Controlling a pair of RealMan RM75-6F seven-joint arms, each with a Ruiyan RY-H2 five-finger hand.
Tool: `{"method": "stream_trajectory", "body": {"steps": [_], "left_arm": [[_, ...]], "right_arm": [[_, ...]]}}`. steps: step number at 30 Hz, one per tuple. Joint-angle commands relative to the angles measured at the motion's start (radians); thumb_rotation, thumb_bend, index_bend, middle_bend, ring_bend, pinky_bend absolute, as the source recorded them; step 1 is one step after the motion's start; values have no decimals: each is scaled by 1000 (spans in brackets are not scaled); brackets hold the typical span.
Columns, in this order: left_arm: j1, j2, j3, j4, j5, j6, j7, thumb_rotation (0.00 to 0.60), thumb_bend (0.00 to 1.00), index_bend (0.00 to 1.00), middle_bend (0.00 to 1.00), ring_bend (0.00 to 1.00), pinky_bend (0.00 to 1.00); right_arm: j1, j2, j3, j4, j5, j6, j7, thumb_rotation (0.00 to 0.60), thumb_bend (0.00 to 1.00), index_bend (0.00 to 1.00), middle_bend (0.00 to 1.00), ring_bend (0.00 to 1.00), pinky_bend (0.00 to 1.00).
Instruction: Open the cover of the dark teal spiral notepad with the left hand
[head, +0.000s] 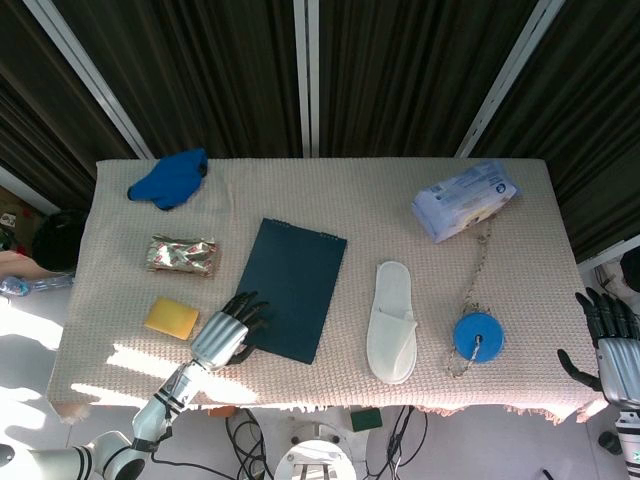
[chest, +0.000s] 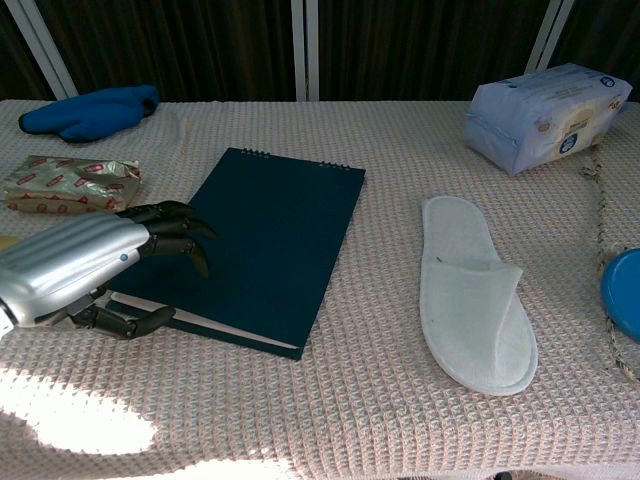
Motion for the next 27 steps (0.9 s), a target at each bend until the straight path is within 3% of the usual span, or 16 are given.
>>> {"method": "stream_trajectory", "body": {"steps": [1,10,18,27], "left_arm": [[4,-23,-5,35,22,34,-27,600,337,365,177,42,105],[-7,-116,-31,143,30,66,-68,600,297,366,201,56,105],[-36,-236,-78,315,67,160,-127,600,286,366,220,61,105],[-79,-277,-93,402,46,116,-114,600,331,435,225,67,109]], "right_arm": [[0,0,0,0,1,-1,0,597,284,0,0,0,0],[-1,1,0,-2,6,-3,-2,595,293,0,0,0,0],[-2,4,2,-2,11,-6,-2,594,294,0,0,0,0],[0,3,4,2,22,-16,-1,594,294,0,0,0,0]]}}
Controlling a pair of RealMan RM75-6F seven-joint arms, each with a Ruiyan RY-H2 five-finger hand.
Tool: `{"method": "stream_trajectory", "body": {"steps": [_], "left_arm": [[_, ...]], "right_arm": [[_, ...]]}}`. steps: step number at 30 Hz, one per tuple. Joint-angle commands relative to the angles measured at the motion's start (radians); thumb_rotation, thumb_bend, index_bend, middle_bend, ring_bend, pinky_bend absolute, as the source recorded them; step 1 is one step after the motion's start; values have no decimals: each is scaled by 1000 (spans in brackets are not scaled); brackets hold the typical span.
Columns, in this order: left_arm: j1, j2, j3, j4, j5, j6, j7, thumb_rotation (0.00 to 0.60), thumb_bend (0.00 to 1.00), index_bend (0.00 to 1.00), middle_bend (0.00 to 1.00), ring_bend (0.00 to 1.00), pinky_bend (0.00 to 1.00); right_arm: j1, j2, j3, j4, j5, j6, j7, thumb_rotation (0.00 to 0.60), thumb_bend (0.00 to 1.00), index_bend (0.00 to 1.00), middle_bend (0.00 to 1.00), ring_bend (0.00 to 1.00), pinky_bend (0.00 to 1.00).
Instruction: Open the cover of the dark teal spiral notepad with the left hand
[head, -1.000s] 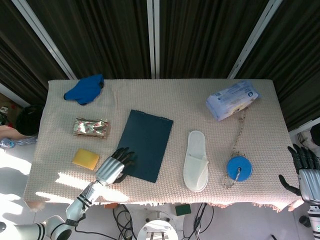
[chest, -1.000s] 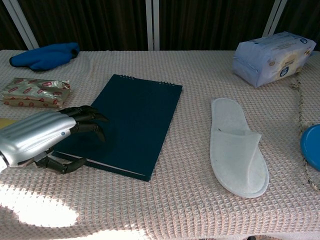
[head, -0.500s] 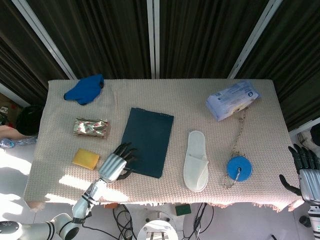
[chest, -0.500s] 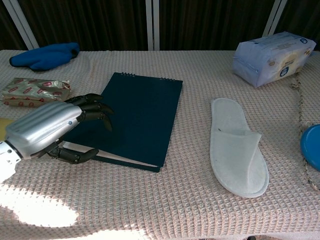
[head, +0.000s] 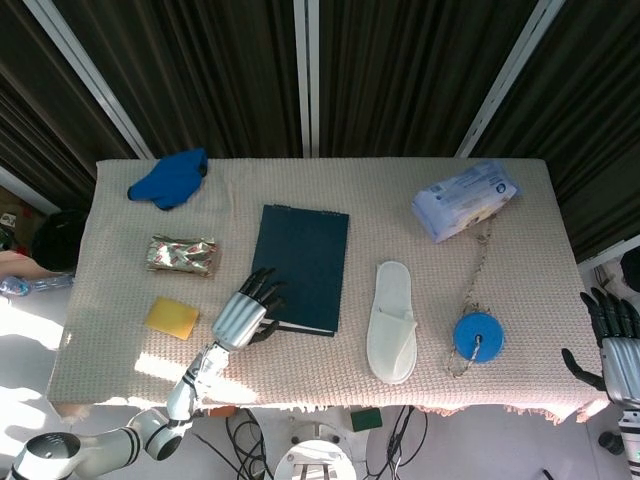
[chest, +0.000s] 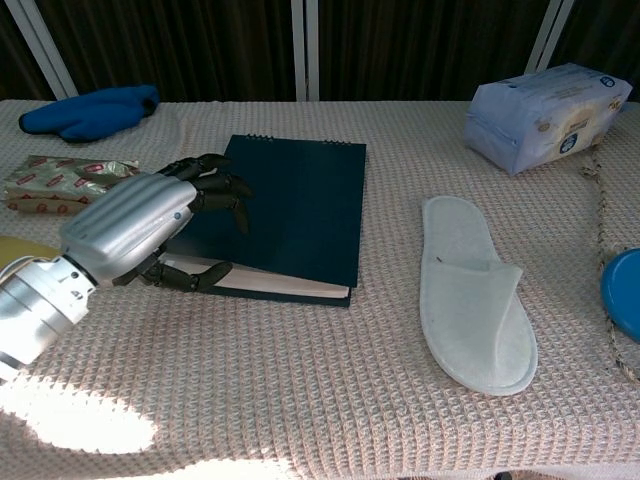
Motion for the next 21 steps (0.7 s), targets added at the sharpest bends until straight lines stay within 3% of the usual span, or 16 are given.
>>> {"method": "stream_trajectory", "body": {"steps": [1,5,14,21], "left_arm": [[-13,-11,-7,23,-10,-14,24,600,349,442,226,67,109],[-26,-21,-19,51,-19,-15,47,600,409,471,227,67,112],[-61,-37,-58,99,-47,-10,49,600,420,518,233,68,115],[-58,-28,-39,85,-50,-2,14,600,453,605,274,83,129]], "right_arm": [[1,-1,0,2,3,-4,0,594,294,0,0,0,0],[1,-2,2,5,6,-5,2,594,293,0,0,0,0],[0,-2,3,11,12,-10,8,593,294,0,0,0,0],[2,-4,5,13,17,-16,10,595,294,0,0,0,0]]}}
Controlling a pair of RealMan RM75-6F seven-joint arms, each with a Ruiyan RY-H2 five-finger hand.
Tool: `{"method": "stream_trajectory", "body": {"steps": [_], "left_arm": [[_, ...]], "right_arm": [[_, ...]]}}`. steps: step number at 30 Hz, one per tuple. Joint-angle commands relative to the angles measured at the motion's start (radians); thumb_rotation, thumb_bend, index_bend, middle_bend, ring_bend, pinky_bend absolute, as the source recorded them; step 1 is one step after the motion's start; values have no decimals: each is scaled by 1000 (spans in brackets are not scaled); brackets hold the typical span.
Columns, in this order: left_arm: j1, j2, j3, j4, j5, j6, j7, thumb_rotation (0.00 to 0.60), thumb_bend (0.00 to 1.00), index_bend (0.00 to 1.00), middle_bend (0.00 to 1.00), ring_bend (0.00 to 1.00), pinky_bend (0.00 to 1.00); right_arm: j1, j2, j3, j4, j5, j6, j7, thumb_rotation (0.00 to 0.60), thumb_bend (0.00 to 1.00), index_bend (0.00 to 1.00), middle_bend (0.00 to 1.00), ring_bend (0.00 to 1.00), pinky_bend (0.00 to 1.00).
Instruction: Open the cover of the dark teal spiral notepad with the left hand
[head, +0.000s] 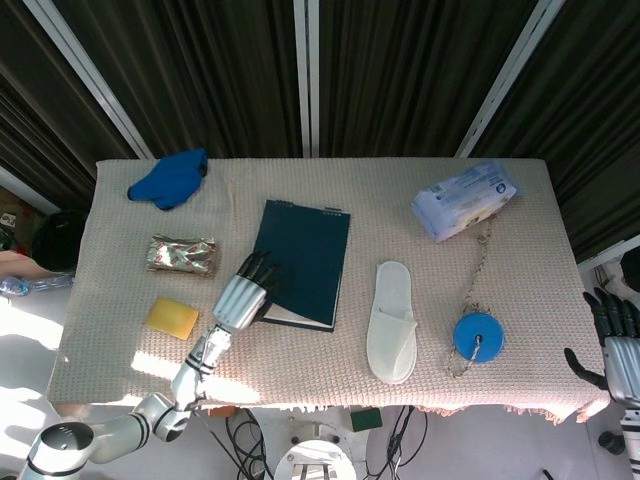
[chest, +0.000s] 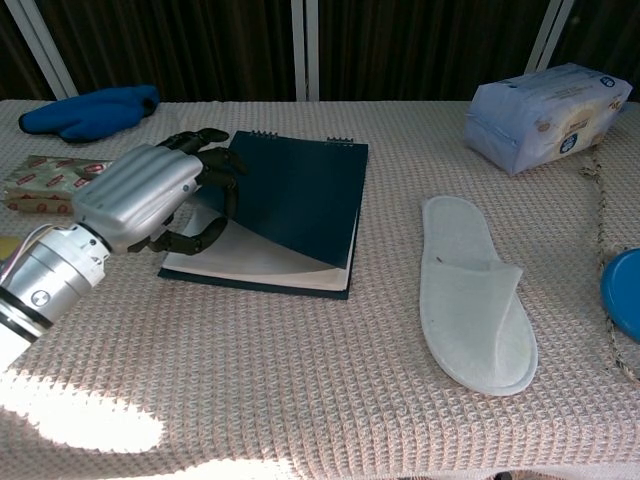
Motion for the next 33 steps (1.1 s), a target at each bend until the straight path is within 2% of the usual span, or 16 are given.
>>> {"method": "stream_trajectory", "body": {"steps": [1,5,9,12,16,23,28,33], "left_arm": [[8,11,17,-22,2,9,-32,600,454,625,288,89,134],[24,49,41,-77,12,27,-55,600,464,682,320,101,139],[56,119,76,-177,19,46,-60,600,476,696,329,104,139],[89,192,121,-283,26,53,-60,600,475,698,330,104,139],[133,329,197,-477,29,42,-63,600,476,703,330,104,140],[185,525,294,-700,57,53,-55,600,480,707,330,104,139],[201,578,300,-762,77,71,-53,600,481,708,330,104,139],[172,577,242,-785,71,44,-67,600,481,712,332,104,140]], "right_arm": [[1,-1,0,1,-1,-1,0,593,294,0,0,0,0],[1,-2,0,1,-2,0,-1,593,294,0,0,0,0],[0,-3,-1,2,-5,2,-1,593,293,0,0,0,0],[0,-3,-2,2,-7,3,0,595,294,0,0,0,0],[0,-2,-3,-3,-13,8,-4,595,294,0,0,0,0],[0,-2,-5,-12,-23,15,-14,590,294,0,0,0,0],[3,-7,-8,-16,-29,12,-22,595,294,0,0,0,0],[5,-9,-9,-21,-35,13,-30,593,294,0,0,0,0]]}}
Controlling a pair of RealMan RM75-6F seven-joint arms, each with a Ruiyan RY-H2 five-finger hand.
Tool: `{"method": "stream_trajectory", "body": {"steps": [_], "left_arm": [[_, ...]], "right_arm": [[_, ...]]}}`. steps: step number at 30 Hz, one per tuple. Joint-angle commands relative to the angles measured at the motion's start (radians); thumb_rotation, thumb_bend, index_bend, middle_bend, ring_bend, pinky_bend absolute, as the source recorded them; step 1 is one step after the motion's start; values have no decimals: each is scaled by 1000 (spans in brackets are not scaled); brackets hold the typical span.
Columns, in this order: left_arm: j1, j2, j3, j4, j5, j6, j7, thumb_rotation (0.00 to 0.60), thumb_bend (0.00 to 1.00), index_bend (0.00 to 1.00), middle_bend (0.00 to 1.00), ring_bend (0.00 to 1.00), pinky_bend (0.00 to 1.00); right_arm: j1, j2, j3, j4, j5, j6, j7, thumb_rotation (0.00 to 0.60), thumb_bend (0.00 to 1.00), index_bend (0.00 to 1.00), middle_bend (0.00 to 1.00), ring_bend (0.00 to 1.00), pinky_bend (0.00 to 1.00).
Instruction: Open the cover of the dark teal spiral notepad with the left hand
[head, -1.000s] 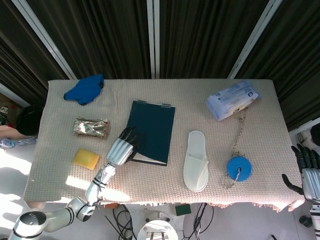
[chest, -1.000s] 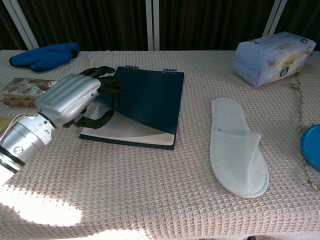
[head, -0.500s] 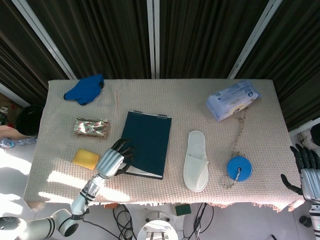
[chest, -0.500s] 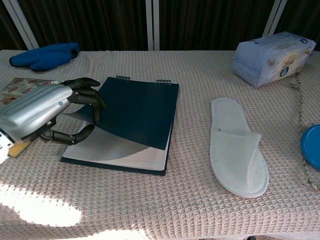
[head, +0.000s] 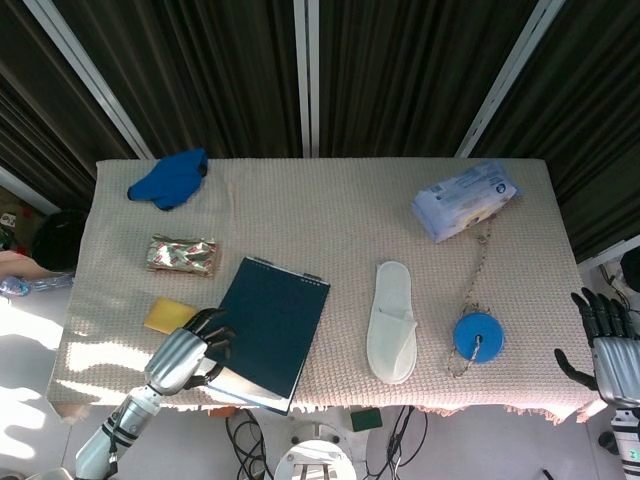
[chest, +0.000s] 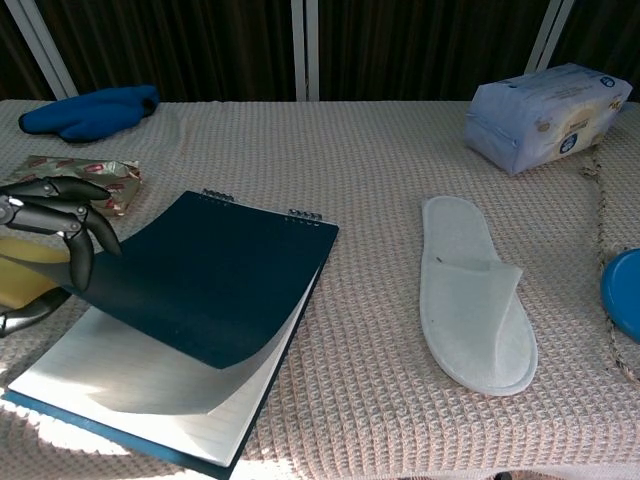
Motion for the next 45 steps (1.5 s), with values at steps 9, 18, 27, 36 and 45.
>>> {"method": "stream_trajectory", "body": {"steps": [9,18,27,36,45], "left_arm": [[-212,-53,-286,-33,-197,-267,41,600,486,728,345,105,139],[-548,-222,-594,261,-594,-588,170,600,486,728,345,106,140],[-866,-438,-726,824,-861,-781,213,600,488,732,349,114,147],[-989,-574,-765,1222,-880,-816,92,600,453,371,212,98,141],[-966,-600,-688,1333,-726,-679,-107,457,263,0,0,0,81]], "right_arm": [[3,6,5,-7,14,-8,-4,594,294,0,0,0,0],[6,1,14,16,49,-36,16,595,294,0,0,0,0],[15,1,34,33,100,-74,33,593,294,0,0,0,0],[23,-11,41,49,126,-106,41,594,294,0,0,0,0],[27,-16,39,49,118,-106,34,594,294,0,0,0,0]]}}
